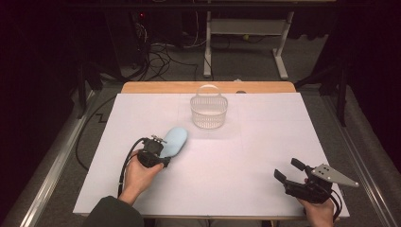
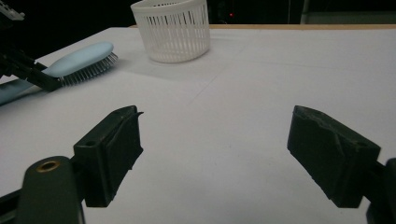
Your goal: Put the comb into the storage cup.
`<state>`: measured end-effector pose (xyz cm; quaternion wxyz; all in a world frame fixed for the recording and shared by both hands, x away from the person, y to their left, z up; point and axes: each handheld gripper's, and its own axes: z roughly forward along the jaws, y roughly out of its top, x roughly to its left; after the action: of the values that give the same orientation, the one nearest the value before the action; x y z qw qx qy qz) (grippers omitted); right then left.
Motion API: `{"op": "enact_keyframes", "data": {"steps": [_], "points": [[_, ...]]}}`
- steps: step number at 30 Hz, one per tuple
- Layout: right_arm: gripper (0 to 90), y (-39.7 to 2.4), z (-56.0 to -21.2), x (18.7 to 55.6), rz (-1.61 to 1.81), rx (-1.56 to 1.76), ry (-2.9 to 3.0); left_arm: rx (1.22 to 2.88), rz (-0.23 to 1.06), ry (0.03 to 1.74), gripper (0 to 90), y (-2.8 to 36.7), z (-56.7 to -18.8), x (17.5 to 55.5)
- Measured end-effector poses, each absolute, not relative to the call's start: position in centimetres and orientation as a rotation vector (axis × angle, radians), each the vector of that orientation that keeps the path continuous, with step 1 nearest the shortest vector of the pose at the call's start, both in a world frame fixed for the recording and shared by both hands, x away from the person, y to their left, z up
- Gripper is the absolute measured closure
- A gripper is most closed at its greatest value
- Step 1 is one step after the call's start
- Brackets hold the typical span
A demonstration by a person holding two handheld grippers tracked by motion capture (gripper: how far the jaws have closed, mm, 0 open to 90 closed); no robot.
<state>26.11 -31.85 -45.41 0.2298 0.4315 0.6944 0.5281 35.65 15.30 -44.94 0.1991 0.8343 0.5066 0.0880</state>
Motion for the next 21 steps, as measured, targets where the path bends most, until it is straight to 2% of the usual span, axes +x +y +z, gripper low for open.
{"op": "enact_keyframes", "data": {"steps": [10,21], "points": [[18.3,-31.82,-45.41,26.11,1.447,1.183,1.915,2.351,0.231,1.390,68.0,15.32,-44.86,35.77],[18.4,-31.82,-45.43,26.15,1.443,1.182,1.918,2.345,0.242,1.337,68.9,15.64,-44.99,35.53]]}}
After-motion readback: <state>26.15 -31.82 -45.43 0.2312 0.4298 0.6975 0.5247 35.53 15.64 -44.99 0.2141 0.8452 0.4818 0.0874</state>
